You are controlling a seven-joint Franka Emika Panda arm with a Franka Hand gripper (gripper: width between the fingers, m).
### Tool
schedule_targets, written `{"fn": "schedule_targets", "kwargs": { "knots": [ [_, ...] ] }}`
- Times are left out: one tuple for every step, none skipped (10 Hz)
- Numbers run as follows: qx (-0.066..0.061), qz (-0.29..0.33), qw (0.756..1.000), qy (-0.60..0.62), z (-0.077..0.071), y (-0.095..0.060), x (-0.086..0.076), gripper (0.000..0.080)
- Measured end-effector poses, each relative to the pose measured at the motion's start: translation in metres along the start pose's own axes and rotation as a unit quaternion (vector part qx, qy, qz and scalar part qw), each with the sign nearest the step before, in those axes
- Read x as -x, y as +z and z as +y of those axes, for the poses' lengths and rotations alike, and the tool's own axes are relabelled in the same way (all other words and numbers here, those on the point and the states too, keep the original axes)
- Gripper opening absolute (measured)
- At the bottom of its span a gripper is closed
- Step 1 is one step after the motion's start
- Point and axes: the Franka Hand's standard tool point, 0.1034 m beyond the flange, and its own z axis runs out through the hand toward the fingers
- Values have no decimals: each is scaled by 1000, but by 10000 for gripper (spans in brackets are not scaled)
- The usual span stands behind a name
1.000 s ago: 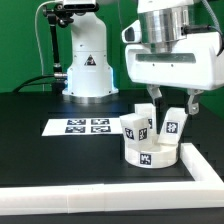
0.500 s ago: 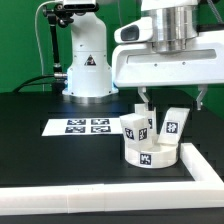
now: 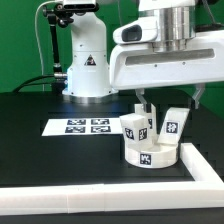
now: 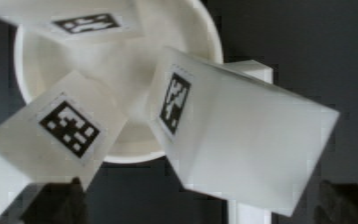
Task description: Assemble stool
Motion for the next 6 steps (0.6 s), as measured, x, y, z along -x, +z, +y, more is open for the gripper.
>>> {"fn": "schedule_targets", "kwargs": {
  "knots": [
    [8, 3, 998, -69, -5, -2, 1, 649],
    [9, 3, 994, -106, -10, -3, 3, 649],
    [12, 2, 986, -165, -12, -4, 4, 649],
    [15, 0, 977, -212, -15, -4, 6, 649],
    [14, 0, 971, -239, -20, -5, 7, 649],
    [15, -3, 958, -288, -23, -9, 7, 649]
  ]
}}
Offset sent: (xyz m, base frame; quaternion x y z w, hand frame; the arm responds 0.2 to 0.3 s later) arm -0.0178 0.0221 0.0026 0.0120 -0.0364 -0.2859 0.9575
